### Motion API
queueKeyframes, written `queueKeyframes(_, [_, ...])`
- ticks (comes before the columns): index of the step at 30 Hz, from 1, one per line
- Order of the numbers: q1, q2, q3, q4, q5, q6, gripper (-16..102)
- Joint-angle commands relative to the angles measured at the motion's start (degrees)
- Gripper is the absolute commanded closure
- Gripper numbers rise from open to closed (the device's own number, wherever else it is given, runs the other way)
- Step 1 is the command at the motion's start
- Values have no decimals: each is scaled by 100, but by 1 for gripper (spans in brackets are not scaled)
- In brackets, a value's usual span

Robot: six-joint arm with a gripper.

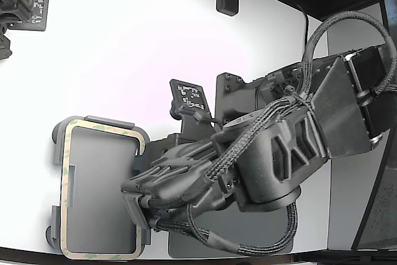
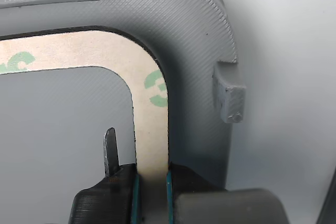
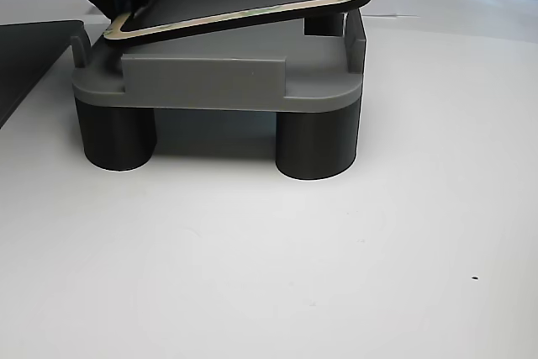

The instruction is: Move top rectangular frame to the holder.

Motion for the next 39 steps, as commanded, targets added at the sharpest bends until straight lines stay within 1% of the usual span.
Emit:
queueKeyframes(1, [-88,105,-114,62,-18,35,97])
queueKeyframes(24, [-88,202,123,62,-123,53,97])
queueKeyframes(26, [-88,229,149,62,-105,35,93])
queueKeyframes(27, [-88,246,158,62,-88,18,88])
queueKeyframes(28, [-88,255,158,62,-62,0,76])
queueKeyframes(29, [-88,272,149,62,-35,-18,58])
queueKeyframes(30, [-88,272,132,62,-18,-44,24])
queueKeyframes(31, [-88,281,123,62,9,-53,-14])
queueKeyframes(37, [-62,299,-185,53,176,-255,-14])
queueKeyframes(39, [-18,343,-369,53,360,-510,-14])
